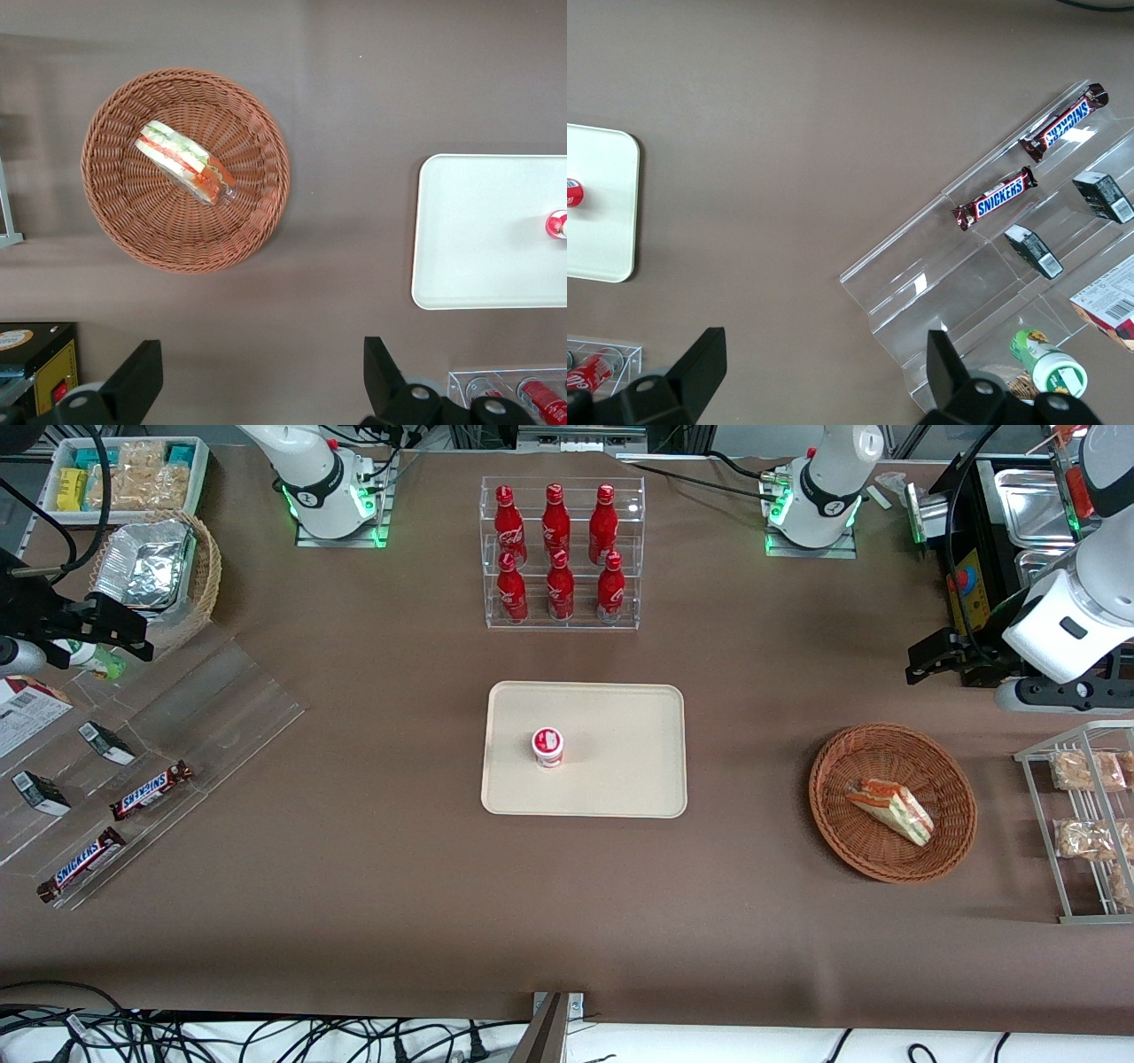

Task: Place sandwich from basket to tray
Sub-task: 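Move the left gripper over the wrapped sandwich in the wicker basket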

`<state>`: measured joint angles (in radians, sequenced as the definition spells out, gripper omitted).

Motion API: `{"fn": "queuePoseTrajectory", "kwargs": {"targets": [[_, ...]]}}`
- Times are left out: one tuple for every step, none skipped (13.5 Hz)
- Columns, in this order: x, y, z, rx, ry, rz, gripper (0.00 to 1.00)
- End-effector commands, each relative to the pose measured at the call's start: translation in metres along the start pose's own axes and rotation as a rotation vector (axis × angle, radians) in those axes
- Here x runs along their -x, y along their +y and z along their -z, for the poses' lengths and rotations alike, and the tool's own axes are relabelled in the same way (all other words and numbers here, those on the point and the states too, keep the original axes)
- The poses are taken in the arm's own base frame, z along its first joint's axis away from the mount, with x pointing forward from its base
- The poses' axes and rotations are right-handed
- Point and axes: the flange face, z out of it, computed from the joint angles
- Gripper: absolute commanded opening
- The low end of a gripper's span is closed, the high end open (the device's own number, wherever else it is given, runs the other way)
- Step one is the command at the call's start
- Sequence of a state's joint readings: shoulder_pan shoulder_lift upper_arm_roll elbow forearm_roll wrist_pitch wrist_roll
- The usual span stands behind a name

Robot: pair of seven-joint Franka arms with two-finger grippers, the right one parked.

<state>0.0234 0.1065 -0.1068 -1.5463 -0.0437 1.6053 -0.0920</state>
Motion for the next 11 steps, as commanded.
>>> {"fn": "queuePoseTrajectory", "kwargs": {"targets": [[-0.002, -0.001, 0.001, -0.005, 0.007, -0.023, 1.0], [-0.003, 0.0, 0.003, -0.006, 0.011, -0.023, 1.0], [-0.003, 0.0, 0.003, -0.015, 0.01, -0.022, 1.0], [-0.008, -0.002, -0.004, -0.034, 0.001, -0.02, 1.0], [-0.017, -0.003, -0.003, -0.043, 0.012, -0.015, 1.0], [-0.03, -0.007, -0.01, -0.043, 0.007, -0.005, 1.0], [-0.04, -0.011, -0.02, -0.042, -0.004, 0.023, 1.0], [-0.048, -0.023, -0.037, -0.051, -0.028, 0.087, 1.0], [-0.055, -0.032, -0.052, -0.086, -0.044, 0.139, 1.0], [-0.064, -0.038, -0.062, -0.123, -0.018, 0.16, 1.0], [-0.072, -0.045, -0.073, -0.142, 0.004, 0.202, 1.0]]}}
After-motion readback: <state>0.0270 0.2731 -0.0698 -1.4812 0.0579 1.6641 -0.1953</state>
